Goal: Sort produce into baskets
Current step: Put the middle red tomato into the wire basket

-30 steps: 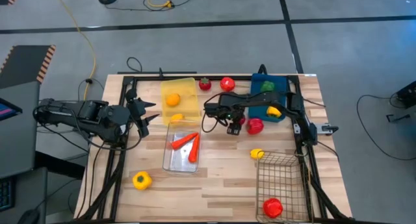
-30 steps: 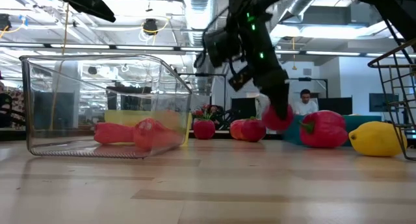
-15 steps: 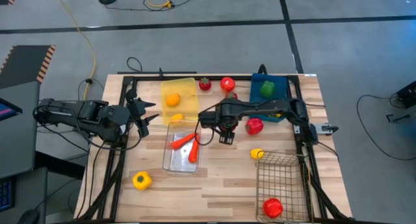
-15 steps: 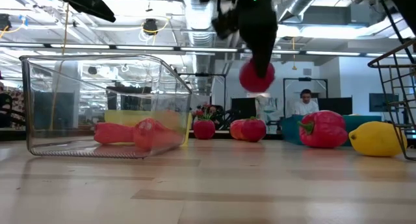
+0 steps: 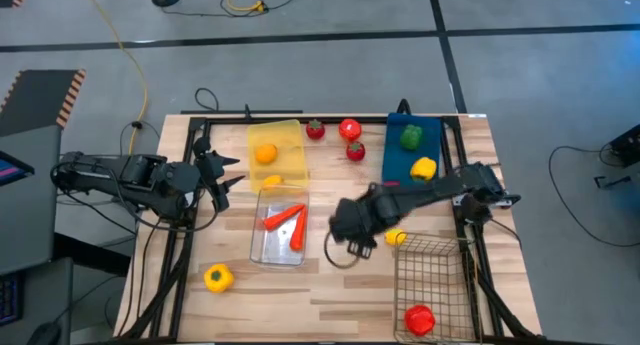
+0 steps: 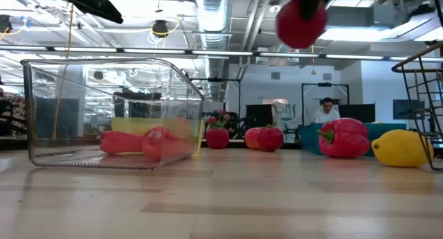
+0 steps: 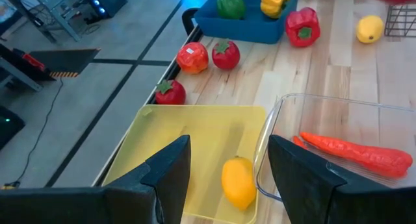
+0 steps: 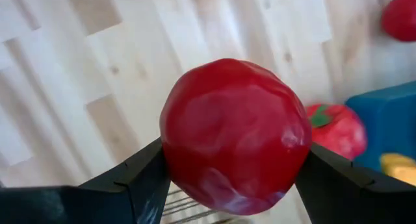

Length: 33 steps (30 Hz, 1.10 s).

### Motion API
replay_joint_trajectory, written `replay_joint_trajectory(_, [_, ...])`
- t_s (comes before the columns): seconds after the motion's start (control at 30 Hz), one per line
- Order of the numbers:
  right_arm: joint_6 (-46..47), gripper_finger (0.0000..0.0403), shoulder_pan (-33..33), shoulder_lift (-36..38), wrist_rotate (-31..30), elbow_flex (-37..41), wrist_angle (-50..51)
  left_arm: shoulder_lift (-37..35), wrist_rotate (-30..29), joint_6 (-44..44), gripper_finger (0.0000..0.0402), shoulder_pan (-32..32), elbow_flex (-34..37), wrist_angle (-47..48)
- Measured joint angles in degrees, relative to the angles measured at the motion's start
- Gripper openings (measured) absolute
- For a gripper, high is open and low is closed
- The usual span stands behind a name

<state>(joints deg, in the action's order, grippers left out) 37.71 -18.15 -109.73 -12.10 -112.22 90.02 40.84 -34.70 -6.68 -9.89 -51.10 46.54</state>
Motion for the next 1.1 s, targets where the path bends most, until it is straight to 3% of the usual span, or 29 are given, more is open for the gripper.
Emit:
replay_joint_trajectory(0.47, [26.2,0.0307,-19.1,-0.1,-0.2,0.0,0.0,0.0,0.0,0.0,0.0194,0.0,0.0,0.0])
replay_joint_trajectory(1.1, [52.6,0.032,-33.9,-0.2,0.0,0.0,0.0,0.0,0.0,0.0,0.0194,0.0,0.0,0.0])
